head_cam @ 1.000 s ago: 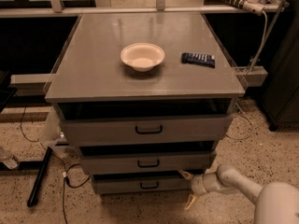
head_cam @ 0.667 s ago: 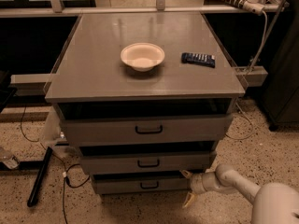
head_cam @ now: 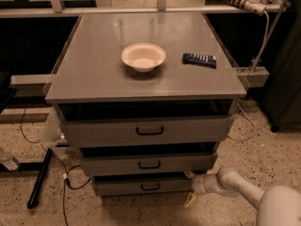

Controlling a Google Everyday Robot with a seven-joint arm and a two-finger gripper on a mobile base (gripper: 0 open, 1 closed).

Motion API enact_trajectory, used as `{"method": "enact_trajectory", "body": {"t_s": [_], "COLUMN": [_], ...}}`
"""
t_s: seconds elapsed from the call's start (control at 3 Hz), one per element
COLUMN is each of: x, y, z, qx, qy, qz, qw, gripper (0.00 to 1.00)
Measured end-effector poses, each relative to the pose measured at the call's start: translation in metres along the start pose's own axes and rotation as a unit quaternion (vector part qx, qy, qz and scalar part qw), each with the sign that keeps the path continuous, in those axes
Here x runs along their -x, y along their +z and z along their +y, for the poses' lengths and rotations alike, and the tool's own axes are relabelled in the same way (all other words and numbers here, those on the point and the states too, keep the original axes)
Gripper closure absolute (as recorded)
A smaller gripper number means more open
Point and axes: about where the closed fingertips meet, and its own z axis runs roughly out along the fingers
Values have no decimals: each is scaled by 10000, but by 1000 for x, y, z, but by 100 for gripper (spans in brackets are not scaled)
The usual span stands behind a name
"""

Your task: Open bottom drawer

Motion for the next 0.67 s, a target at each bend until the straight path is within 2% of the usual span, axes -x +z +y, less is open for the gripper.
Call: {"method": "enact_trajectory", "body": {"t_s": [0.33,0.67], "x": [0,3], "y": [-10,-12], "z": [2,14], "qx": [-95,-68], "qy": [-33,-18], "qz": [292,572], "qw": [9995,9983], "gripper": [0,0]}}
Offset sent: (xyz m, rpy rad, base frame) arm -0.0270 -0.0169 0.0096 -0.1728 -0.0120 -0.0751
